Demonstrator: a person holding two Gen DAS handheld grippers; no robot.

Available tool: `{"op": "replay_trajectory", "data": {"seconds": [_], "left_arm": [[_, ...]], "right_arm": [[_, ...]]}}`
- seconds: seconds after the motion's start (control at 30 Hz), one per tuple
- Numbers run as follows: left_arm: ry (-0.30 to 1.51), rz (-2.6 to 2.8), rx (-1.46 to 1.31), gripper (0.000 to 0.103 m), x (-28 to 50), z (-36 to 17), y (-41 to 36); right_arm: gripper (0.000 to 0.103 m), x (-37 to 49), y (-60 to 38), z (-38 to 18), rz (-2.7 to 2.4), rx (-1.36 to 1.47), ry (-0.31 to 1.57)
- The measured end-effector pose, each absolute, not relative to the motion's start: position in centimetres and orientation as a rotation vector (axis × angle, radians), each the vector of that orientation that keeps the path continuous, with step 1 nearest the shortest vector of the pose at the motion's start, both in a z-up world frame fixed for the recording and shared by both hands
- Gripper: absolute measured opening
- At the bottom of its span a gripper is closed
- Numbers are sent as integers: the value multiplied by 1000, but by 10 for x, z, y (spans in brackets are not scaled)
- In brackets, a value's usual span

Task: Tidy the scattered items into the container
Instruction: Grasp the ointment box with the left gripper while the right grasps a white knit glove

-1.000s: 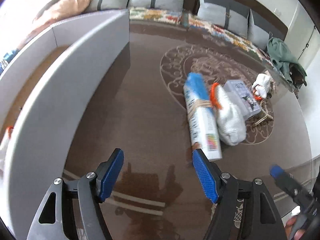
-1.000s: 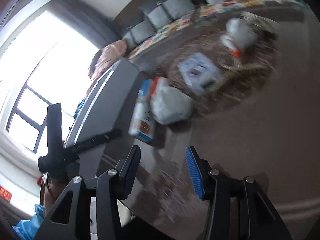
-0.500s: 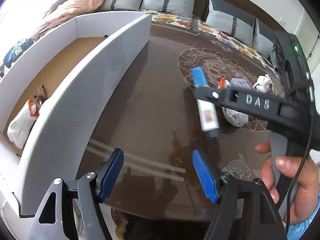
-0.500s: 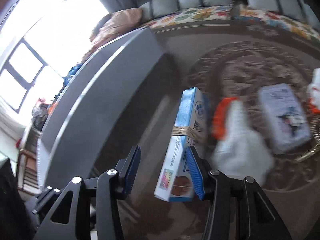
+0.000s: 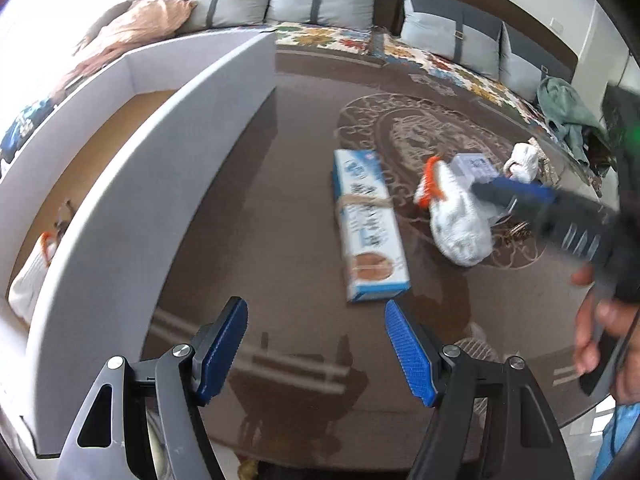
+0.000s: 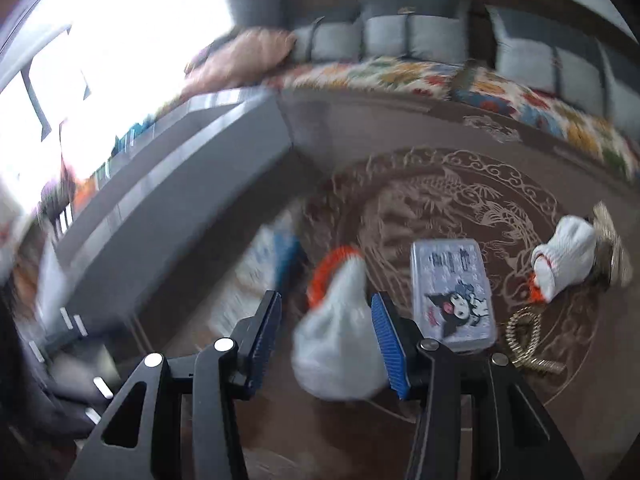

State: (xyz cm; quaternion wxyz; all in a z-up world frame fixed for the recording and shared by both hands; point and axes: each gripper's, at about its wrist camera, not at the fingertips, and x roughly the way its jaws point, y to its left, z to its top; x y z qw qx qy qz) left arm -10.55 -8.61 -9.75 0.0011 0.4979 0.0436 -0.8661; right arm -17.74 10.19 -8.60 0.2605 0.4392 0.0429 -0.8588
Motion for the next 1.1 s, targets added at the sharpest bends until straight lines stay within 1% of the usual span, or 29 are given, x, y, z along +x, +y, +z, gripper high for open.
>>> {"op": "replay_trajectory", "data": {"seconds": [0.03,0.13,0.2,0.27,0.47,0.6,0.63,0.67,0.7,0.77,0.83,0.87,0.93,1.1], "left_arm": [[130,-2725,1559,71,-110,-97,-81],[99,-2730,1552,71,-127,-100,-67],[91,-2715,1569,71,-144,-107,-62],[100,-2693,1605,71,-159,-117,-58],[79,-2621,1676,71,-181,-143,-54],[28,-2595,1646,72,-183,-148,-52],[29,-2592,1641,73,-182,-148,-52],[25,-2582,1633,80,-182,-148,-51],[18,-2569,1624,84,-183,-148,-52],[48,-2546,1630,94,-183,-150,-58],[109,-2526,1656,100,-184,-153,-65],[105,-2526,1658,103,-184,-155,-66],[100,-2535,1655,103,-184,-156,-67],[100,-2547,1643,103,-184,-158,-68]], "right_arm": [[49,-177,101,-92,-2306,1190,153],[49,-182,95,-104,-2303,1184,186],[48,-188,88,-114,-2267,1210,145],[49,-193,80,-121,-2288,1243,216],[48,-199,88,-129,-2299,1275,237],[48,-198,89,-133,-2300,1241,311],[48,-199,90,-136,-2300,1257,304],[49,-201,90,-139,-2299,1272,298],[49,-202,90,-142,-2298,1287,291],[53,-204,91,-147,-2295,1318,278],[58,-207,95,-150,-2295,1334,227],[59,-208,99,-151,-2295,1335,185],[59,-205,101,-150,-2308,1319,174],[61,-195,88,-153,-2375,1282,308]]}}
